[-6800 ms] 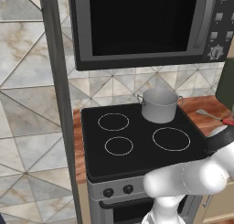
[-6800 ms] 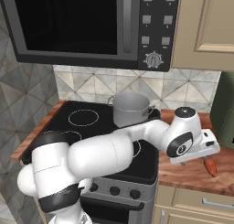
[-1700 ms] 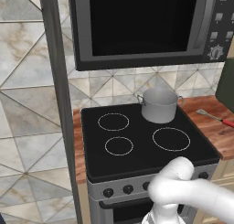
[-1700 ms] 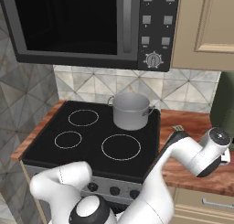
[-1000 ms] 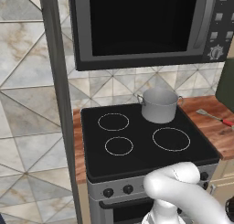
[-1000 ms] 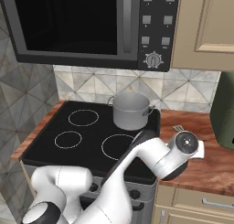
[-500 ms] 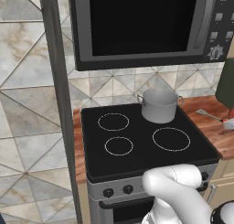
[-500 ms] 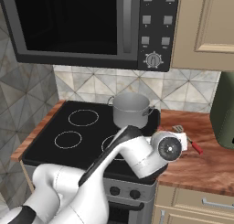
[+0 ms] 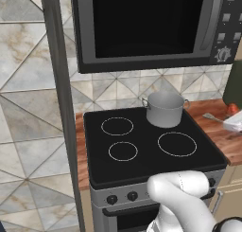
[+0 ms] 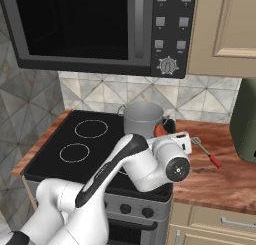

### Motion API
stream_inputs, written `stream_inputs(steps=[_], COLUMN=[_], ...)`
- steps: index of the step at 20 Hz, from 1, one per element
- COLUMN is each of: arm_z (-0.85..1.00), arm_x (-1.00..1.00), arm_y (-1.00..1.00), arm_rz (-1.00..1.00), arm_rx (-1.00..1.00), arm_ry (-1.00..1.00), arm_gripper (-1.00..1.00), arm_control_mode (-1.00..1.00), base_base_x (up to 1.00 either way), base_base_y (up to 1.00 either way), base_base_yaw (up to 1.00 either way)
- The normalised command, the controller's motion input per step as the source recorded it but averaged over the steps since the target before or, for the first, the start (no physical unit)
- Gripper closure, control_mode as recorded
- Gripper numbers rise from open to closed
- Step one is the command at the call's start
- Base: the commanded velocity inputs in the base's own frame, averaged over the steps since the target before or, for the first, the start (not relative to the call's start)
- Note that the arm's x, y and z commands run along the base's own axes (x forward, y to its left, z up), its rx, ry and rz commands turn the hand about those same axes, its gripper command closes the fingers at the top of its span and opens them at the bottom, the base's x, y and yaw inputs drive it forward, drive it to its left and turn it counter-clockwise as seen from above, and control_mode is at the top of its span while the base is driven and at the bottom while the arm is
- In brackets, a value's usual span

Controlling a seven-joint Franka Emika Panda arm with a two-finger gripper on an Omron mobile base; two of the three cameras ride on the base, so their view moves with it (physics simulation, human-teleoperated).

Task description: Put the sweet potato and garlic in the pot. Retrieve the spatula and lightly stir the vegetables in the pot.

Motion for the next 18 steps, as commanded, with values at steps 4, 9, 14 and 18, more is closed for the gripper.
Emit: stream_inputs(steps=[4, 9, 14, 18], arm_z=[0.48, 0.42, 0.15, 0.01], arm_x=[0.08, 0.04, 0.02, 0.25], arm_y=[0.36, 0.43, 0.56, 0.53], arm_rz=[0.12, 0.09, 0.03, 0.00], arm_rx=[0.00, 0.00, 0.00, 0.00], arm_ry=[-0.04, 0.00, -0.02, -0.13], arm_gripper=[1.00, 1.00, 1.00, 1.00], arm_control_mode=[-1.00, -1.00, -1.00, -1.00], base_base_x=[0.00, 0.00, 0.00, 0.00], base_base_y=[0.00, 0.00, 0.00, 0.00], base_base_yaw=[0.00, 0.00, 0.00, 0.00])
